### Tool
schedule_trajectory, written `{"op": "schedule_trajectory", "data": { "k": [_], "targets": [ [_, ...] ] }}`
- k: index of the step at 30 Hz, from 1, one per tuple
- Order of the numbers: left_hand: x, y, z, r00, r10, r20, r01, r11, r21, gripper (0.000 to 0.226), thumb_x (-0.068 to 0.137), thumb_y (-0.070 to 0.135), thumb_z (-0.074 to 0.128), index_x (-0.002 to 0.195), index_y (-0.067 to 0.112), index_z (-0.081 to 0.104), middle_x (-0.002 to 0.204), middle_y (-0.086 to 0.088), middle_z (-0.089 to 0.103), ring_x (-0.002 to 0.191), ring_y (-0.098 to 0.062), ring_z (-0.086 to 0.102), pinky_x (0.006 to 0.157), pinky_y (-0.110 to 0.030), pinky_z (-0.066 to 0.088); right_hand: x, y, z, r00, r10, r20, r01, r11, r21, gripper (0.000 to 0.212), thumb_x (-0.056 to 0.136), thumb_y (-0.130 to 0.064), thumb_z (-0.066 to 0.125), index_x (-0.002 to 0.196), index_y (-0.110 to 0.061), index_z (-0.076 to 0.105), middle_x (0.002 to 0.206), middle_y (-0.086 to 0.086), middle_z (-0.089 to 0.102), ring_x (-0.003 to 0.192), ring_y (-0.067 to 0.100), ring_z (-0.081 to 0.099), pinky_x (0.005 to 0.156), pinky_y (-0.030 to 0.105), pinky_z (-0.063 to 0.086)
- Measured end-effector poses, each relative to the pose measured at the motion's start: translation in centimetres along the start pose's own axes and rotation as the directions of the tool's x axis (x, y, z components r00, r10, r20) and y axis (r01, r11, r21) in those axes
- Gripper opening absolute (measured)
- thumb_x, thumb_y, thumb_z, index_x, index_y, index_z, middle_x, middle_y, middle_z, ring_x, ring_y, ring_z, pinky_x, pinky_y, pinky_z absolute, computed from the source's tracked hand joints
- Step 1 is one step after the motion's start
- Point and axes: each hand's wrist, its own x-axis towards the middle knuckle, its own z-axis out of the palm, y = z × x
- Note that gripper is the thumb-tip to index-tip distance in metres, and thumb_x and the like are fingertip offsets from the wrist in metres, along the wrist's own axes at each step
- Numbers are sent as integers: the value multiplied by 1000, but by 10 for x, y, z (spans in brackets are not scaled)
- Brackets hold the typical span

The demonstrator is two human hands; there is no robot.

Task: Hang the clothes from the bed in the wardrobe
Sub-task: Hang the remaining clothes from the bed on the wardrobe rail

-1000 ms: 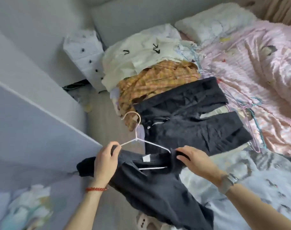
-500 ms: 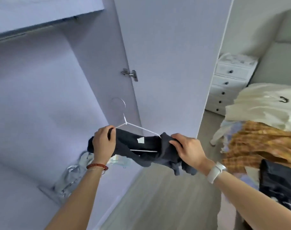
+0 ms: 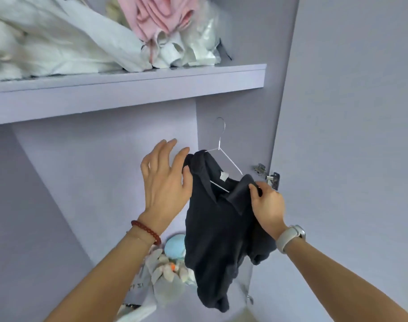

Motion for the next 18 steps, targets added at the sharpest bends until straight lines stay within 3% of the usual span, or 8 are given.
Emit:
{"op": "schedule_trajectory", "data": {
  "k": [4, 9, 14, 18],
  "targets": [
    [60, 1, 31, 996, 84, -42, -71, 967, 244, 48, 81, 16, 54, 129, 12, 52, 142, -18, 40, 133, -41, 31, 107, -58, 19, 75, -9, 34, 1000, 16, 13, -16, 1000, 14, 30, 96, -25, 41, 110, -5, 57, 93, 20, 67, 89, 40, 60, 72, 37, 43],
    [107, -18, 82, 993, -120, 18, 99, 890, 446, 71, 85, 25, 52, 147, 20, 16, 154, -15, 12, 140, -41, 5, 110, -59, 1, 164, -14, 65, 1000, -9, 22, 7, 998, 70, 30, 97, -23, 39, 108, -1, 55, 92, 22, 65, 87, 43, 58, 73, 40, 44],
    [113, -33, 106, 993, -95, -71, 118, 786, 607, 78, 81, 34, 57, 146, 17, 18, 151, -16, 20, 136, -39, 3, 106, -61, 2, 226, -21, 97, 1000, 2, 13, -4, 985, 175, 29, 96, -23, 42, 107, 0, 56, 94, 23, 65, 90, 42, 58, 67, 35, 37],
    [113, -40, 111, 993, -51, -102, 106, 751, 651, 80, 79, 34, 59, 146, 16, 19, 150, -16, 23, 136, -38, 5, 105, -62, 4, 242, -15, 118, 983, 108, 150, -133, 976, 171, 28, 96, -24, 42, 106, -2, 57, 102, 24, 63, 96, 42, 57, 70, 36, 38]
  ]
}}
